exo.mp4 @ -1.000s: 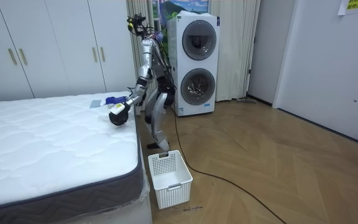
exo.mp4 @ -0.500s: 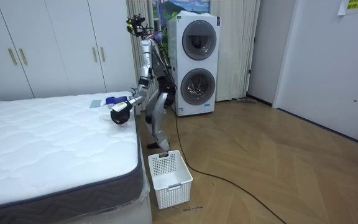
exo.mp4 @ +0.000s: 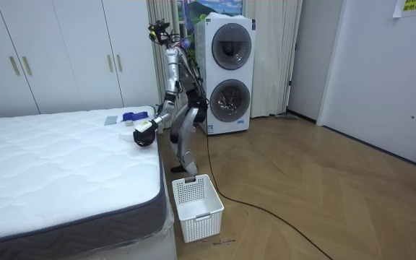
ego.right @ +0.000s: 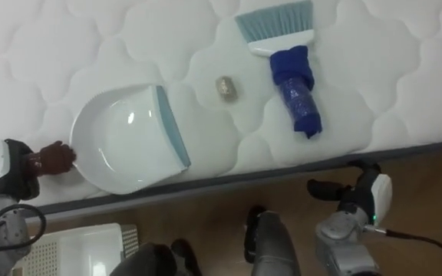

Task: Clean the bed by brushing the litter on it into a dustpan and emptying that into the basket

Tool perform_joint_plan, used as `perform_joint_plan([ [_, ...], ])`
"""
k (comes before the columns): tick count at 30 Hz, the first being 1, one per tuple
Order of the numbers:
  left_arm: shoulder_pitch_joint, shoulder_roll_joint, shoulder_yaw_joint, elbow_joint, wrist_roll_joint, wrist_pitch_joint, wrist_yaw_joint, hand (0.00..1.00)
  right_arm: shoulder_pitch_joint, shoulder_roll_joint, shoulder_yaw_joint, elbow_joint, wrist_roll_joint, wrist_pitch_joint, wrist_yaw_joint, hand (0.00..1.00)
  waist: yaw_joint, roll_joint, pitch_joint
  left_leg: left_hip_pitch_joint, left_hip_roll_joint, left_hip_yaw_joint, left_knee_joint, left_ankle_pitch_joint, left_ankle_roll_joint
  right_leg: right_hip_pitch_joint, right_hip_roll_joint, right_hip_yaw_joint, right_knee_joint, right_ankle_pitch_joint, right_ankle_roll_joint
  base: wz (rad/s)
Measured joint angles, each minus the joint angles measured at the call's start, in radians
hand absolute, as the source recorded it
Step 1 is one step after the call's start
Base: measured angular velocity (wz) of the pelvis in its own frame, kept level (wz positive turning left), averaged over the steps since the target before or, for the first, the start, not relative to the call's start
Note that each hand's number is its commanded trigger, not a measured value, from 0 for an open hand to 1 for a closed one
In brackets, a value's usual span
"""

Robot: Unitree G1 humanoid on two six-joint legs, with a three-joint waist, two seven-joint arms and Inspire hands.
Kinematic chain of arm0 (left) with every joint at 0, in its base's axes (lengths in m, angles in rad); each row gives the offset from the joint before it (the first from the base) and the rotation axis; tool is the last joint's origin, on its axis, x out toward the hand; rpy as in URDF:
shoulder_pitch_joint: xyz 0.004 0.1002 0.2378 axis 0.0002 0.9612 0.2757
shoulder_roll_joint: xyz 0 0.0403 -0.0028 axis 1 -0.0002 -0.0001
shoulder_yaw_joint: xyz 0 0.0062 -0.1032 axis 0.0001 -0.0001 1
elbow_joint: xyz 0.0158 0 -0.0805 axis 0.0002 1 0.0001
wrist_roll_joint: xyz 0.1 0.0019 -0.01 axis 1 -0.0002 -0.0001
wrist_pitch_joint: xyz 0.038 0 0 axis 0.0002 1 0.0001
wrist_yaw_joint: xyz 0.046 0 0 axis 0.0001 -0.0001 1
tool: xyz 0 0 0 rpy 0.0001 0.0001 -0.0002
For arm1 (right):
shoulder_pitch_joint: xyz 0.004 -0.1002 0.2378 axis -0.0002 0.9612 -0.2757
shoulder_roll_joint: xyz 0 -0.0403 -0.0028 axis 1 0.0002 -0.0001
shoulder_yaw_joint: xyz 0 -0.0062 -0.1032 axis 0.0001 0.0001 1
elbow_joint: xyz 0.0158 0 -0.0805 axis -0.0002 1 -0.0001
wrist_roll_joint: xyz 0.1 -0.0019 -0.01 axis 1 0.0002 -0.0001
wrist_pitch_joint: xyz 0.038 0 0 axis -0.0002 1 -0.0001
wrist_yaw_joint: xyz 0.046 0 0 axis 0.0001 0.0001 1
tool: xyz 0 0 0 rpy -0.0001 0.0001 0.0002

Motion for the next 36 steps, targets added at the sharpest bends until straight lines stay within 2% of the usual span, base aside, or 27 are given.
perform_joint_plan([
  [3,-0.005,0.0,0.002,0.001,0.001,0.0,0.002,1.0,-0.002,0.0,0.001,-0.033,0.0,0.029,-0.037,0.0,-0.001,-0.001,0.0007,-0.002,-0.001,0.001,0.0,0.001,0.001,-0.002,0.0,0.002,-0.003,0.005,0.001,0.0],
  [8,-0.021,0.0,0.0,0.016,-0.002,0.006,0.008,1.0,-0.022,0.0,0.046,-0.037,0.0,0.029,-0.14,0.0,-0.003,-0.011,0.0108,-0.003,-0.001,0.003,0.001,0.001,0.001,-0.006,0.001,0.005,-0.002,0.006,0.001,-0.01],
  [9,-0.025,0.0,0.001,0.026,-0.002,0.005,0.01,1.0,-0.027,-0.009,0.045,-0.093,-0.008,0.022,-0.192,0.0,-0.004,-0.015,0.0134,-0.004,-0.001,0.003,0.002,0.001,0.001,-0.007,0.001,0.006,-0.001,0.006,0.001,-0.04],
  [10,-0.03,0.001,0.001,0.03,-0.002,0.006,0.009,1.0,-0.034,-0.02,0.045,-0.137,-0.023,0.003,-0.214,0.0,-0.005,-0.016,0.0141,-0.004,-0.001,0.003,0.002,0.001,0.001,-0.007,0.002,0.007,-0.002,0.006,0.001,0.0],
  [12,-0.05,0.001,-0.023,0.031,-0.002,0.008,0.009,1.0,-0.151,-0.07,0.045,-0.218,-0.115,-0.12,-0.264,0.0,-0.001,-0.018,0.0149,-0.004,0.003,-0.002,0.003,0.001,0.001,0.0,0.004,-0.001,-0.006,0.007,0.0,0.03],
  [13,-0.056,0.001,-0.034,0.03,-0.002,0.008,0.009,1.0,-0.187,-0.08,0.044,-0.22,-0.141,-0.149,-0.266,0.0,0.001,-0.018,0.0149,-0.003,0.003,-0.007,0.003,0.002,0.0,0.006,0.004,-0.005,-0.008,0.007,0.0,0.16],
  [15,-0.067,0.001,-0.073,0.027,0.0,0.009,0.009,1.0,-0.266,-0.09,0.039,-0.221,-0.246,-0.234,-0.264,0.0,0.006,-0.02,0.0133,0.012,0.011,-0.029,0.002,0.005,-0.004,0.042,0.005,-0.031,-0.017,0.001,-0.004,0.22],
  [17,-0.076,0.001,-0.088,0.027,0.003,0.015,0.005,1.0,-0.289,-0.077,0.036,-0.192,-0.324,-0.269,-0.261,0.0,0.005,-0.022,0.0123,0.019,0.014,-0.053,-0.002,0.007,-0.009,0.074,0.006,-0.061,-0.03,-0.006,-0.004,0.34],
  [20,-0.086,0.001,-0.094,0.027,0.021,0.029,0.001,1.0,-0.29,-0.045,0.036,-0.129,-0.391,-0.268,-0.241,0.0,0.007,-0.023,0.0116,0.022,0.014,-0.071,-0.001,0.009,-0.01,0.097,0.004,-0.083,-0.031,-0.013,0.0,0.2],
  [23,-0.093,0.0,-0.094,0.027,0.035,0.029,-0.003,1.0,-0.287,-0.026,0.037,-0.101,-0.392,-0.263,-0.219,0.0,0.012,-0.023,0.0116,0.019,0.016,-0.071,0.017,0.009,-0.01,0.096,-0.003,-0.082,-0.018,-0.016,0.005,0.01],
  [26,-0.106,-0.002,-0.109,0.027,0.052,0.029,-0.004,1.0,-0.288,-0.025,0.038,-0.102,-0.411,-0.267,-0.217,0.0,0.013,-0.025,0.0108,0.022,0.008,-0.069,0.019,0.009,-0.009,0.095,-0.015,-0.081,-0.004,-0.016,0.005,0.04],
  [32,-0.109,-0.002,-0.116,0.027,0.07,0.035,-0.015,1.0,-0.299,-0.025,0.038,-0.15,-0.512,-0.27,-0.196,0.0,0.018,-0.034,0.0079,0.028,0.003,-0.065,0.013,0.005,-0.004,0.09,-0.013,-0.065,-0.006,-0.019,0.007,0.0],
  [36,-0.108,-0.006,-0.114,0.027,0.066,0.05,-0.06,1.0,-0.298,-0.007,0.038,-0.169,-0.509,-0.275,-0.18,0.0,0.023,-0.047,0.0001,0.028,0.012,-0.059,0.017,0.007,-0.007,0.091,-0.007,-0.064,-0.013,-0.009,-0.005,-0.07],
])
